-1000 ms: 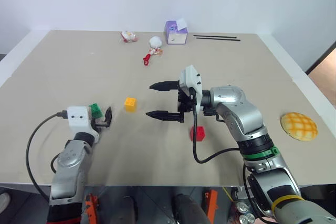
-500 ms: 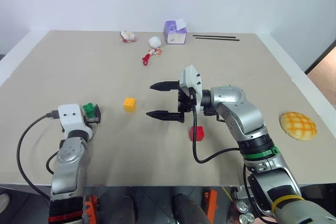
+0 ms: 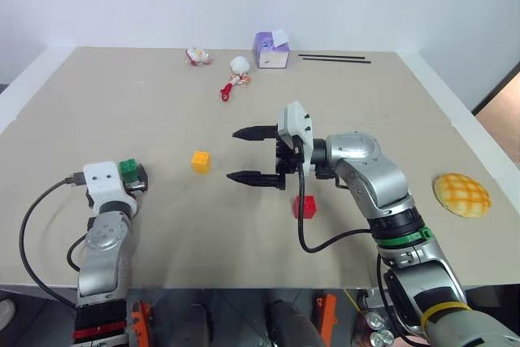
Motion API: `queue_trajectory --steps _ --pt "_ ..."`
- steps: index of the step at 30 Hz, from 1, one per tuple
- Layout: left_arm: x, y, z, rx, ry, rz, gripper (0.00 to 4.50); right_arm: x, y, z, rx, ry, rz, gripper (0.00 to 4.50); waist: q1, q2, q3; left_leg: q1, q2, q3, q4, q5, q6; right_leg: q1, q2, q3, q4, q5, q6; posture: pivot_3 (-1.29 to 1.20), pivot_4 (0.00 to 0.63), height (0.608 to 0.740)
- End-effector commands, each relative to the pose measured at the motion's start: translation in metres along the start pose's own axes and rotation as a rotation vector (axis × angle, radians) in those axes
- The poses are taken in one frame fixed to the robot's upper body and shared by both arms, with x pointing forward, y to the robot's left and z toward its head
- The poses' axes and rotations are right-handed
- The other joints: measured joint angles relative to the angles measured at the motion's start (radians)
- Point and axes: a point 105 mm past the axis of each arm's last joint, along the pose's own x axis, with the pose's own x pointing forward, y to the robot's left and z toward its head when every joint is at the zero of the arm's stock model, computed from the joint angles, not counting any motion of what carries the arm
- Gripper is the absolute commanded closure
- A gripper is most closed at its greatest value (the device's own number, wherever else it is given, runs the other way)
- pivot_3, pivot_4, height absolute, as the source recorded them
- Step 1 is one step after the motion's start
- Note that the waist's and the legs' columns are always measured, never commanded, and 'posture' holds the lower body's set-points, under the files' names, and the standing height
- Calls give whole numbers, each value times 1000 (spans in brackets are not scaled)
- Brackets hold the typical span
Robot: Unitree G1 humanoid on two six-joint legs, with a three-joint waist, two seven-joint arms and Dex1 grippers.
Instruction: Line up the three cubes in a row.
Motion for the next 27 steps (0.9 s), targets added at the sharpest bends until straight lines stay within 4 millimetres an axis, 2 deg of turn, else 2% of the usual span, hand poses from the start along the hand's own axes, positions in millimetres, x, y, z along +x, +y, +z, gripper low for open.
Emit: queue_trajectory --steps 1,13,16,23,27 --pt "4 -1 12 4 -47 -17 0 -2 -5 13 -49 -26 -15 13 0 0 0 0 0 0 0 0 0 0 0 0 0 0 0 0 150 740" --pt "13 -8 12 -11 -47 -29 0 -4 -5 13 -48 -23 -12 13 0 0 0 0 0 0 0 0 0 0 0 0 0 0 0 0 150 740" --pt "14 -8 10 -15 -42 -17 808 -5 -5 14 -50 -22 -12 0 0 0 0 0 0 0 0 0 0 0 0 0 0 0 0 0 150 740" --pt "13 -9 5 -25 -25 -15 3154 -6 -6 14 -53 -17 -15 0 0 0 0 0 0 0 0 0 0 0 0 0 0 0 0 0 150 740" --pt "14 -12 7 -37 -37 -41 3129 -8 -6 15 -55 -18 -14 0 0 0 0 0 0 0 0 0 0 0 0 0 0 0 0 0 150 740"
